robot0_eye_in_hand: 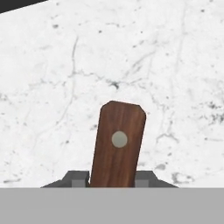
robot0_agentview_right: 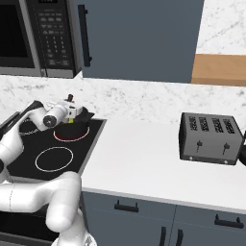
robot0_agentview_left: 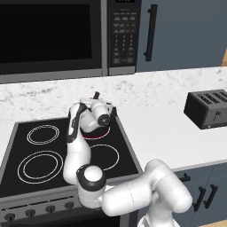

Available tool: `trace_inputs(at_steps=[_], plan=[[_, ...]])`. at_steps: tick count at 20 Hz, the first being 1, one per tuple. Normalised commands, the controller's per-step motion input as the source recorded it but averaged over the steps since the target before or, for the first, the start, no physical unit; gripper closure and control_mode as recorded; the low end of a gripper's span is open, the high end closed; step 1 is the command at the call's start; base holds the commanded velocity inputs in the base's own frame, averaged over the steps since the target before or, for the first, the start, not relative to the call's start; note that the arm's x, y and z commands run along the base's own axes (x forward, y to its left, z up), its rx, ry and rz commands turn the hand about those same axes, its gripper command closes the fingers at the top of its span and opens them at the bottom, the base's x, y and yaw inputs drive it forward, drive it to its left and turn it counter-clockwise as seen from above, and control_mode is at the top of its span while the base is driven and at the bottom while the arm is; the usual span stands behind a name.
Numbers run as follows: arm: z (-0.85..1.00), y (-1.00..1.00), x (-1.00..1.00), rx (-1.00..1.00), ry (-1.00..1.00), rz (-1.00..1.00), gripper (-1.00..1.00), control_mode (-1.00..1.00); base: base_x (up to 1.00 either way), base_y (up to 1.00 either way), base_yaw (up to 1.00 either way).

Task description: Put the cucumber and lemon in the pot. Retrieve the spatula and lightly stir the vegetables in the pot.

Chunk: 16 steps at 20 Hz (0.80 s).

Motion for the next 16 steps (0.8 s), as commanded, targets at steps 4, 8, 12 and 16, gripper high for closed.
trace_inputs(at_steps=[4,8,12,16], plan=[[-0.27,0.0,0.03,0.0,0.1,-0.06,1.0,-1.0,0.0,0.0,0.0],[-0.59,0.01,0.01,-0.08,0.01,-0.06,1.0,-1.0,0.0,0.0,0.0],[-0.56,0.03,-0.15,-0.24,-0.04,-0.05,1.0,-1.0,0.0,0.0,0.0],[-0.12,0.0,-0.12,-0.38,-0.11,-0.09,1.0,-1.0,0.0,0.0,0.0]])
